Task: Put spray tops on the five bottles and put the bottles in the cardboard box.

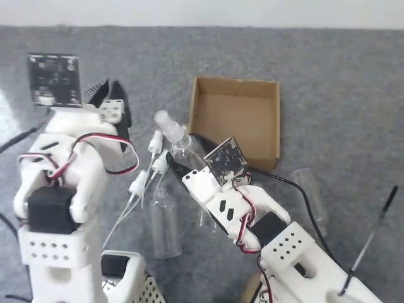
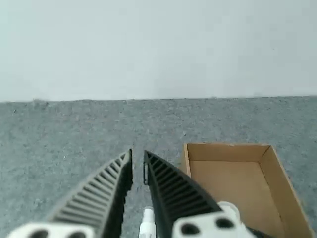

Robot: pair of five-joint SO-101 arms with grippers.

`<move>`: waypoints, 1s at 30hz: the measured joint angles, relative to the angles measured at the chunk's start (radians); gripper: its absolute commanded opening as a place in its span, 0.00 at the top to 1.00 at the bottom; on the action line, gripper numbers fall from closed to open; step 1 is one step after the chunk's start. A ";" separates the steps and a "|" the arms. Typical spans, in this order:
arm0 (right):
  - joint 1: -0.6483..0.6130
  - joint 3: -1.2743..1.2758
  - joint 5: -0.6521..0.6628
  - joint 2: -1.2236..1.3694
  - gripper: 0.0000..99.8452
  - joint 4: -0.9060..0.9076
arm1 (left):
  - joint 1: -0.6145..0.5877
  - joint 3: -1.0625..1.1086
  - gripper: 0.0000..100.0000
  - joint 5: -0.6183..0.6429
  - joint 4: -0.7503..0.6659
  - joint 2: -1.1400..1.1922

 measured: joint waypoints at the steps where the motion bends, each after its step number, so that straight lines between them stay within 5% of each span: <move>1: 0.000 0.000 0.000 0.000 0.99 0.000 | 0.018 0.018 0.98 -0.005 0.000 0.000; 8: 0.002 0.000 0.000 0.000 0.99 0.000 | 0.178 0.170 0.98 -0.023 -0.058 0.002; 20: 0.002 0.000 -0.002 -0.002 0.99 0.000 | 0.198 0.118 0.92 -0.020 -0.075 0.002; 30: 0.032 -0.002 -0.002 -0.002 0.99 0.003 | -0.005 -0.006 0.86 -0.018 0.109 -0.112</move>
